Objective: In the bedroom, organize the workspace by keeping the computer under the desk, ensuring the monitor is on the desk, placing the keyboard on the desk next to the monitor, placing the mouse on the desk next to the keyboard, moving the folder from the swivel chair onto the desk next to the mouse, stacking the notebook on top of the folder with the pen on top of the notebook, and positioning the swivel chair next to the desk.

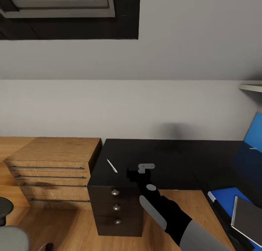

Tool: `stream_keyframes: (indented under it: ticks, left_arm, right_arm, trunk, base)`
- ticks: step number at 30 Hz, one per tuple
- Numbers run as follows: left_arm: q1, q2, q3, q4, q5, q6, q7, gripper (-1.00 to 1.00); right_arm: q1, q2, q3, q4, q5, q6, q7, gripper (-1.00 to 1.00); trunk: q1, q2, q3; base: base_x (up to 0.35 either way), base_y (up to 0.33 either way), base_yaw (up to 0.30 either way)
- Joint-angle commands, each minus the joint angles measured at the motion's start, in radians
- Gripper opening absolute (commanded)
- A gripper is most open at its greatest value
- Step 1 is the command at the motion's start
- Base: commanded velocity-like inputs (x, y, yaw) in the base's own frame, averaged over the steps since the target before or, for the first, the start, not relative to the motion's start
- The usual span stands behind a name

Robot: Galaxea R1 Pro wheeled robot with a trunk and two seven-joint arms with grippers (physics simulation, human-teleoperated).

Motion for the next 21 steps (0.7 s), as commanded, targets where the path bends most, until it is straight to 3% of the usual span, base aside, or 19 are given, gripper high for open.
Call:
stream_keyframes:
  ticks: [1, 4, 16, 21]
  left_arm:
    - [-0.001, -0.001, 0.004, 0.001, 0.000, -0.003, -0.002, 1.00]
    - [-0.001, -0.001, 0.003, 0.004, 0.000, -0.003, -0.002, 1.00]
    - [-0.001, -0.001, 0.003, 0.007, 0.000, -0.004, -0.002, 1.00]
    - [-0.001, -0.001, 0.004, 0.007, 0.000, -0.005, -0.002, 1.00]
  right_arm:
    - [-0.001, -0.001, 0.002, -0.002, -0.004, 0.004, -0.007, 1.00]
    - [-0.001, -0.001, 0.002, -0.002, -0.004, 0.004, -0.007, 1.00]
    - [0.000, -0.001, 0.002, -0.001, -0.004, 0.004, -0.007, 1.00]
    - [0.000, -0.002, 0.001, -0.002, -0.003, 0.004, -0.007, 1.00]
  trunk:
    - [-0.004, 0.007, 0.002]
    - [-0.015, 0.028, 0.011]
    - [-0.061, 0.112, 0.042]
    - [-0.061, 0.112, 0.039]
  base:
    - [0.000, 0.000, 0.002]
    - [0.000, 0.000, 0.001]
    - [0.000, 0.000, 0.255]
    - [0.000, 0.000, 0.265]
